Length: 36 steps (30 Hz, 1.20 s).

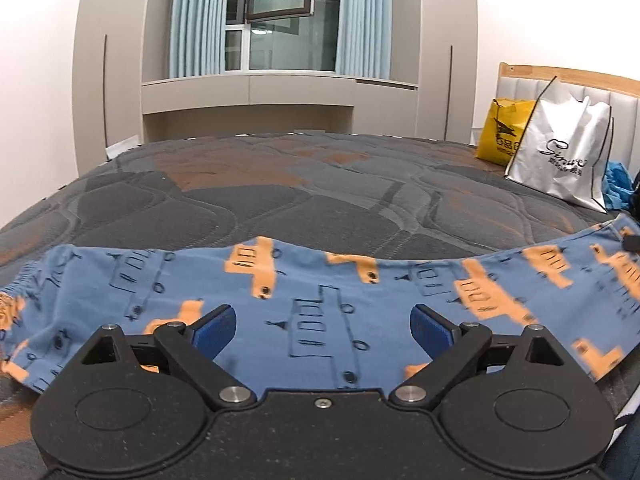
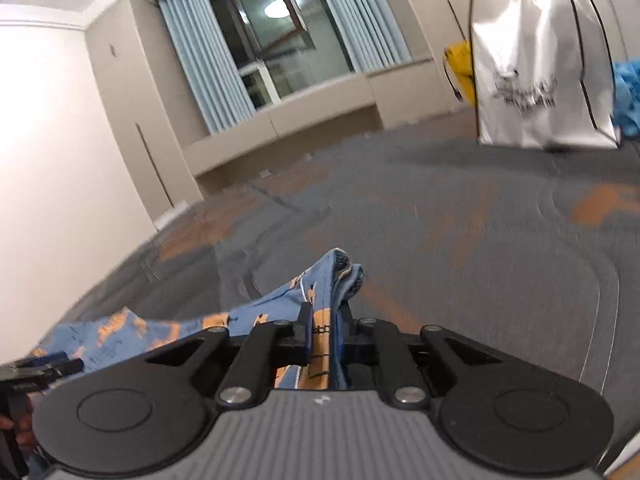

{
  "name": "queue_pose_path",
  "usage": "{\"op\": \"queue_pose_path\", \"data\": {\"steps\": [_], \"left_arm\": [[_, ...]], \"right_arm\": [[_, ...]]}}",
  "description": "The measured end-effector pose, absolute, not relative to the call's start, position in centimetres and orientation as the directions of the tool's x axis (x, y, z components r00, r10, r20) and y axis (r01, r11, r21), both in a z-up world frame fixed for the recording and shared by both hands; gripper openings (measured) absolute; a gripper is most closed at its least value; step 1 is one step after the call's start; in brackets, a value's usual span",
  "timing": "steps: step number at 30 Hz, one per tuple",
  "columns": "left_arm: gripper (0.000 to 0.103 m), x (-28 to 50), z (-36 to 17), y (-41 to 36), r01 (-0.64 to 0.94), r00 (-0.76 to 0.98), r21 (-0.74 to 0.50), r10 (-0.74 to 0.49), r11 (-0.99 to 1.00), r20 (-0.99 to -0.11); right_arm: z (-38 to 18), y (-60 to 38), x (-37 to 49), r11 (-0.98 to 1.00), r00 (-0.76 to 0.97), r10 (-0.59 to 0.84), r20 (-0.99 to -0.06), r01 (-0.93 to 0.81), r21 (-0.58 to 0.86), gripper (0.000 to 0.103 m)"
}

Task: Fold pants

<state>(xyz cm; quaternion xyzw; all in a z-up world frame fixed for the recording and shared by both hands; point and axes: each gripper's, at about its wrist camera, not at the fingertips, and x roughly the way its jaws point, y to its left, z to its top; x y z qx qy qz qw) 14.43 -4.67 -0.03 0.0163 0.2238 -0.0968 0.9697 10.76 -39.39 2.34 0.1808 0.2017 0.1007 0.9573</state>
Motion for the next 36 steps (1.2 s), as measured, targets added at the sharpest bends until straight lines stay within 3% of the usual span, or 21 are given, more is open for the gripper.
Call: {"op": "queue_pose_path", "data": {"steps": [7,10,13,15,16,18,20,28,32,35,36], "left_arm": [[0.095,15.0,-0.7,-3.2,0.137,0.878,0.017,-0.113,0.990,-0.465],[0.095,15.0,-0.8,-2.3,0.129,0.877,0.017,-0.106,0.991,-0.468],[0.096,15.1,-0.7,-1.3,0.106,0.883,0.034,-0.078,0.994,-0.464],[0.098,14.9,-0.5,-0.2,0.096,0.887,0.025,-0.074,0.995,-0.456],[0.099,14.7,-0.3,0.2,0.088,0.890,0.022,-0.069,0.996,-0.450],[0.102,14.2,0.2,1.5,0.061,0.903,0.016,-0.048,0.998,-0.427],[0.102,13.5,0.7,3.0,0.021,0.914,0.014,-0.014,1.000,-0.406],[0.102,13.3,1.6,9.8,-0.146,0.912,0.003,0.136,0.989,-0.386],[0.102,15.1,1.8,11.6,-0.102,0.910,0.041,0.110,0.994,-0.399],[0.102,16.5,1.7,12.5,-0.013,0.902,0.025,0.022,1.000,-0.431],[0.101,16.7,1.5,12.6,0.011,0.898,0.017,-0.002,1.000,-0.440]], "right_arm": [[0.6,-38.2,12.2,0.955,0.871,0.197,-0.449,-0.066,0.291,0.013],[-0.6,-37.8,12.3,0.959,0.868,0.172,-0.467,-0.039,0.280,0.018],[-0.4,-37.2,11.9,0.974,0.873,0.126,-0.470,-0.018,0.228,0.034],[0.0,-36.5,11.5,0.981,0.880,0.094,-0.465,-0.002,0.194,0.060],[0.4,-36.3,11.5,0.983,0.883,0.090,-0.460,-0.005,0.182,0.066],[1.3,-35.2,11.4,0.988,0.893,0.090,-0.440,-0.023,0.156,0.091],[2.3,-33.4,11.7,0.989,0.900,0.122,-0.418,-0.073,0.133,0.103],[4.9,-22.3,17.4,0.916,0.828,0.388,-0.405,-0.394,0.074,0.103],[5.4,-15.6,22.2,0.816,0.700,0.560,-0.443,-0.557,0.153,0.103],[5.3,-11.0,26.4,0.754,0.593,0.626,-0.506,-0.625,0.201,0.102],[5.1,-9.7,27.7,0.740,0.563,0.641,-0.522,-0.634,0.225,0.097]]}}
